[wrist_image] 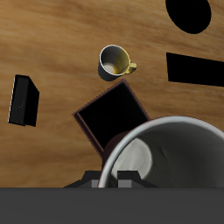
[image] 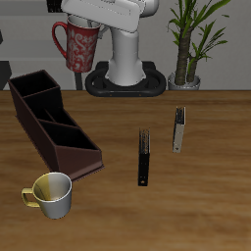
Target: Place the red mug into the right desk caddy's right compartment
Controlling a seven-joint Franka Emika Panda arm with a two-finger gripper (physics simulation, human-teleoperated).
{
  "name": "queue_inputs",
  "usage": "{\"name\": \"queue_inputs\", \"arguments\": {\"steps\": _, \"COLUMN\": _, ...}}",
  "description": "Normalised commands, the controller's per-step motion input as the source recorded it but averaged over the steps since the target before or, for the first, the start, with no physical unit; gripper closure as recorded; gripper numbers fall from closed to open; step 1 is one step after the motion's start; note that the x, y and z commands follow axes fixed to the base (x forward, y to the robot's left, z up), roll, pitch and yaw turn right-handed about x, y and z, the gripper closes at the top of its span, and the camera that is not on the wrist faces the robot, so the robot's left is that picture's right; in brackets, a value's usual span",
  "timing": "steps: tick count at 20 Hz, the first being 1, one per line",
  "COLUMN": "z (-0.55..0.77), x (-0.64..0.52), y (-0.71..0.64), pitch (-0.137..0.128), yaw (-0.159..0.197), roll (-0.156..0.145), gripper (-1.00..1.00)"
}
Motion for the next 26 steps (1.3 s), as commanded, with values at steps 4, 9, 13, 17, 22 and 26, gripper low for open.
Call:
{"name": "queue_inputs", "arguments": {"steps": 4, "z": 0.07, "x": -0.36, "y": -0.7, "pitch": -0.023, "yaw": 0.012, "roll": -0.086, "gripper": 1.0}}
{"name": "queue_inputs", "arguments": {"steps": 9, "z": 0.03, "x": -0.23, "y": -0.33, "pitch": -0.011, "yaw": -0.028, "roll": -0.055, "gripper": 1.0}}
{"name": "queue_inputs", "arguments": {"steps": 13, "z": -0.05, "x": -0.3, "y": -0.34, "pitch": 0.01, "yaw": -0.014, "roll": -0.055, "gripper": 1.0}}
{"name": "queue_inputs", "arguments": {"steps": 17, "z": -0.05, "x": -0.39, "y": -0.16, "pitch": -0.028, "yaw": 0.051, "roll": -0.034, "gripper": 1.0}}
{"name": "queue_inputs", "arguments": {"steps": 22, "z": 0.01, "x": -0.35, "y": -0.25, "pitch": -0.011, "yaw": 0.011, "roll": -0.031, "gripper": 1.0}}
{"name": "queue_inputs", "arguments": {"steps": 26, "z": 0.03, "x": -0.31, "y": -0.25, "pitch": -0.018, "yaw": -0.015, "roll": -0.038, "gripper": 1.0}}
